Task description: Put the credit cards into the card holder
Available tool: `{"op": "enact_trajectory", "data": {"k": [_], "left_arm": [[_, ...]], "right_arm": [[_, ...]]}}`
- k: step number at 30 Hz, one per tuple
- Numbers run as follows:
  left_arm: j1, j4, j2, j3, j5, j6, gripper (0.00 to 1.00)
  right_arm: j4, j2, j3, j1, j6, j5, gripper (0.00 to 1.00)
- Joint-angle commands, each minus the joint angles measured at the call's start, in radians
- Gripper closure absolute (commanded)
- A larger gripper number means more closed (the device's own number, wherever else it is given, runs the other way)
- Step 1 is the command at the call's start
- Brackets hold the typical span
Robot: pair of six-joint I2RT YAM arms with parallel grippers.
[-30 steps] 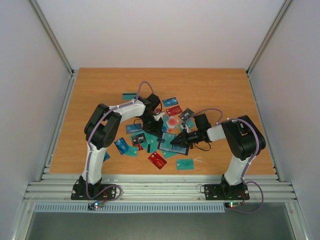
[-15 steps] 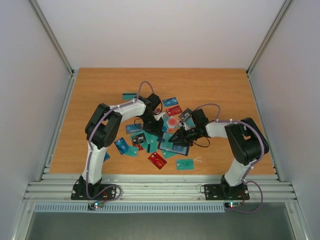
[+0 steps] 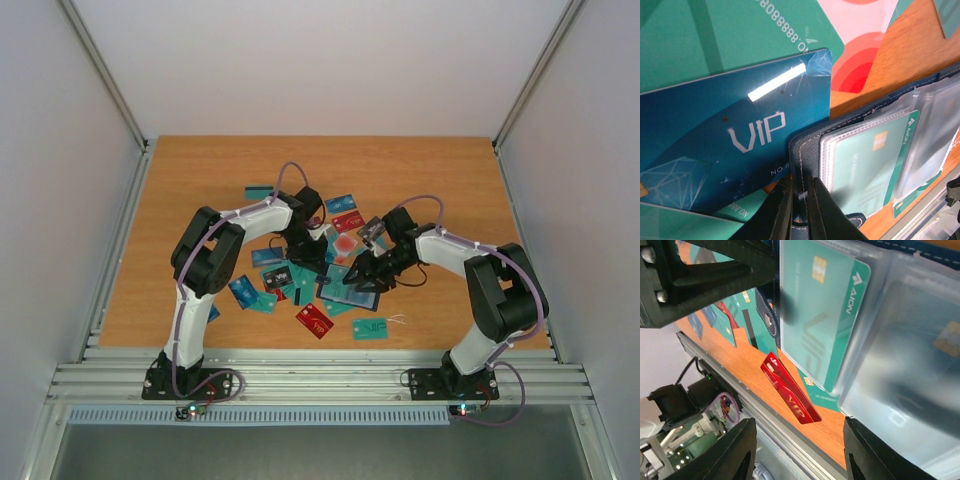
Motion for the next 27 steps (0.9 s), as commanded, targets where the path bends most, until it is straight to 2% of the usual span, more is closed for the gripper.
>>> {"op": "enact_trajectory", "data": {"k": [1,9,13,27], "left_arm": [[-0.004,0.03,0.045,-0.004,-0.04,0.003,0.89],[-0.004,0.035,0.036,-0.011,-0.038,-0.002,0.89],[-0.004,0.036,0.033,-0.012,-0.036,-0.005,0.89],[-0.004,0.037,0.028,-0.018,-0.032,-0.003,0.89]], "right_arm": [[-0.084,0.004,0.04,0.008,-0.042,0.037,0.5],[-0.102,0.097,0.138,0.055,-0.006,0.116,0.51],[-0.097,0.129,0.15,0.057,0.065,0.174,0.51],[-0.069,0.198,0.205,0.083,0.096,0.178,0.52]]}}
